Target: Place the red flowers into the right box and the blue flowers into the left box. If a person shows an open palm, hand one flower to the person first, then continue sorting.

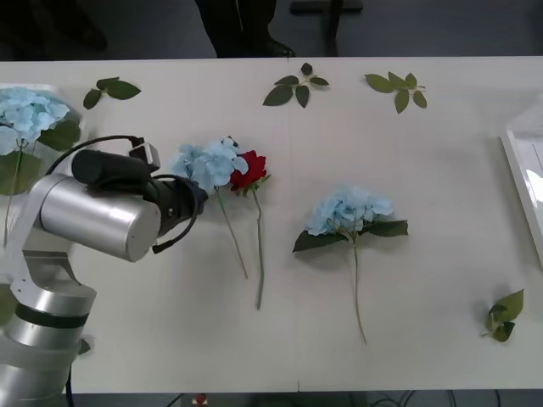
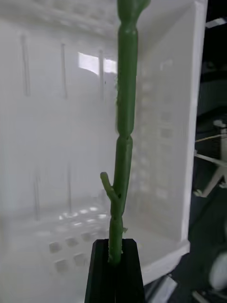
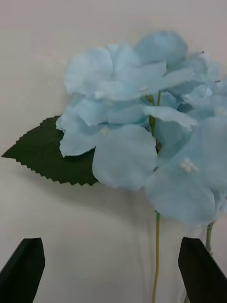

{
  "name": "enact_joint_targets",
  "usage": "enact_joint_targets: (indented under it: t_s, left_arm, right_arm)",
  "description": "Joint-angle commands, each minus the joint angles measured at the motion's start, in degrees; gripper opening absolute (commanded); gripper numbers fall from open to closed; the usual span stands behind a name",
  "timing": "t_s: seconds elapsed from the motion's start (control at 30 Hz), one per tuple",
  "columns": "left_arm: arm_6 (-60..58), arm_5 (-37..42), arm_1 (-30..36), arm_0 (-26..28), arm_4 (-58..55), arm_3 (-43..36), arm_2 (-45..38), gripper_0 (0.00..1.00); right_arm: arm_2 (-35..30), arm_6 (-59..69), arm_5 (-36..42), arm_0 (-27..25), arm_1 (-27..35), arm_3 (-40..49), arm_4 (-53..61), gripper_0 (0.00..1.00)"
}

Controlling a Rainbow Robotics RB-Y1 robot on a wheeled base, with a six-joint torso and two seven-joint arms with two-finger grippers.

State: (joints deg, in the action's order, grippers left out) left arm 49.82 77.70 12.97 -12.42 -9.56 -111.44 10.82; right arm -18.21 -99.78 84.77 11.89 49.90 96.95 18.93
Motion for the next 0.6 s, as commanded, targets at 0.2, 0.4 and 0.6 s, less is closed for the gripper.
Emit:
enact_joint_targets:
  t_s: [0.2,0.4,0.6]
  left_arm:
    - [-1.74,-0.27,-4.27,-1.91,9.47,3.87,4.12,0.84]
    - [-0.95,-7.3,-5.23,-4.81,10.17,11.69,4.73,0.85]
    - [-0.43,-11.52,-6.38,-7.97,10.44,17.67,4.73,0.85]
  right_arm:
    - [1.95,1.61,-7.43,3.66,-0.07,-11.08,-7.42,0.0]
    - [1.95,1.96,-13.14,3.93,-1.13,-18.55,-7.77,0.0]
    - [1.95,2.49,-16.66,4.1,-2.62,-23.29,-7.77,0.0]
